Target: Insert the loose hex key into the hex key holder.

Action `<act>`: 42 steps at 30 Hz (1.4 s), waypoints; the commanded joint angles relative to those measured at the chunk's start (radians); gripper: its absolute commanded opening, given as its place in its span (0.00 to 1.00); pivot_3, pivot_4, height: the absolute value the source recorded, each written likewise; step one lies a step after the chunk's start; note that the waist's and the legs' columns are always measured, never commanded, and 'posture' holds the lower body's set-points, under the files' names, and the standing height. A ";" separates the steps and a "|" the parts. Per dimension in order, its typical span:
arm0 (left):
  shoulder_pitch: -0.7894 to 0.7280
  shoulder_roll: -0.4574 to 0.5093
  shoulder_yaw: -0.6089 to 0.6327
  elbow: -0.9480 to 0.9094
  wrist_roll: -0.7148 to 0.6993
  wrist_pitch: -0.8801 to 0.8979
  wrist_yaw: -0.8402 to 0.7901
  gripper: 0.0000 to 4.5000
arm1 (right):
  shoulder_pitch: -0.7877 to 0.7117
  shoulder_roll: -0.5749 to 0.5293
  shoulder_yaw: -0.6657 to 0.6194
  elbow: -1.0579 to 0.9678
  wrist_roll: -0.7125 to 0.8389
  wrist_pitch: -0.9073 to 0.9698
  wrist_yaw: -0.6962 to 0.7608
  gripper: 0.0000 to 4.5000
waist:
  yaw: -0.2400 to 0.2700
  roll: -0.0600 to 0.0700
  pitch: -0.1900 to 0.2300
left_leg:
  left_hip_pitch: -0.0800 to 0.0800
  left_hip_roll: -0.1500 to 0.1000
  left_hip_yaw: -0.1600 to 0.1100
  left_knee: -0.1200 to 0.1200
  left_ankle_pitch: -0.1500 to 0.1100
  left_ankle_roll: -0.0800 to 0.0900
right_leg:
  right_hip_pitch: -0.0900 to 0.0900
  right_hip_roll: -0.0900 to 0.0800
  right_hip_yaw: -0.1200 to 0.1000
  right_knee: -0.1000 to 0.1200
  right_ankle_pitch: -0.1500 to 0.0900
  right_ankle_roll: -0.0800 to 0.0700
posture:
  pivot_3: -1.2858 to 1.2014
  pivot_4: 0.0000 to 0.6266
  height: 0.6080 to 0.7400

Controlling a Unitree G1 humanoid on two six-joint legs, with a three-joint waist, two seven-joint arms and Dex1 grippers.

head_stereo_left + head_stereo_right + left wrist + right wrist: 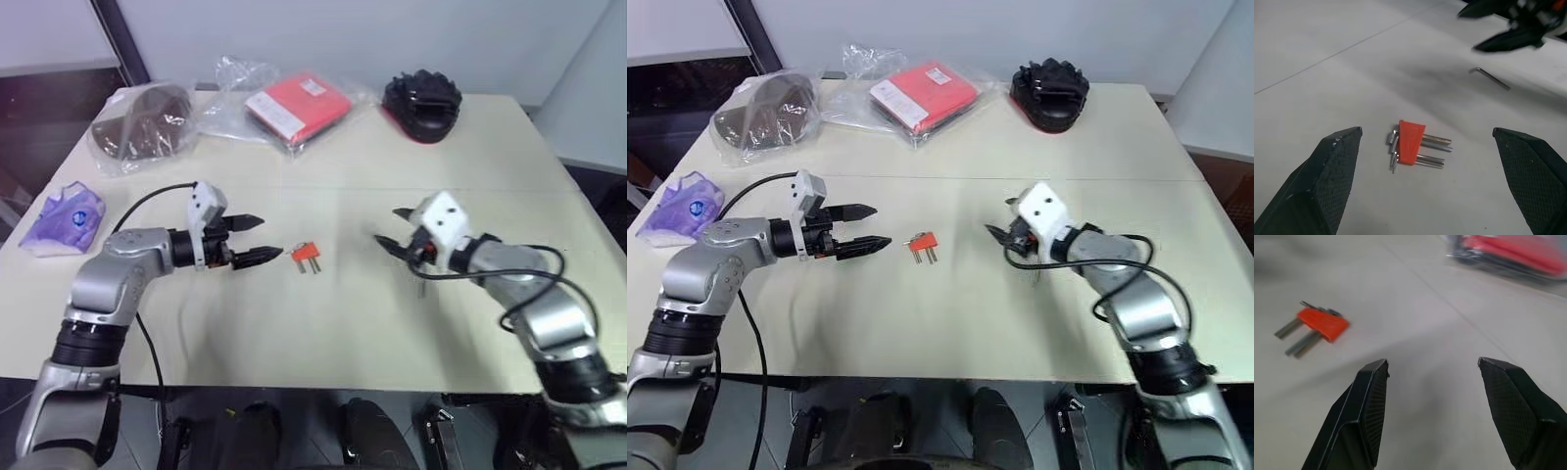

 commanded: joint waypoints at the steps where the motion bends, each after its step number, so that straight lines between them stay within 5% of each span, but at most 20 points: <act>1: 0.021 0.016 0.025 -0.045 -0.004 -0.008 0.001 0.99 | -0.049 0.058 0.051 0.105 -0.076 -0.081 -0.023 0.68 | 0.001 0.000 0.000 | 0.000 0.000 0.000 0.000 0.000 0.000 | 0.000 0.000 0.000 0.000 0.000 0.000 | 0.52 0.24 1.00; 21: 0.088 0.033 0.066 -0.112 -0.019 0.004 0.051 0.99 | -0.073 0.234 0.157 0.256 -0.158 -0.157 0.066 0.68 | -0.001 0.000 0.000 | 0.000 0.000 -0.001 0.000 0.000 0.000 | -0.001 -0.001 0.000 0.001 0.000 0.000 | 0.52 0.24 1.00; 42: 0.094 0.027 0.065 -0.111 -0.013 -0.006 0.054 0.99 | -0.083 0.244 0.121 0.293 -0.181 -0.170 0.093 0.68 | -0.003 0.000 0.000 | 0.000 0.000 -0.001 0.000 0.000 0.000 | -0.001 -0.001 0.000 0.002 0.000 0.000 | 0.52 0.24 1.00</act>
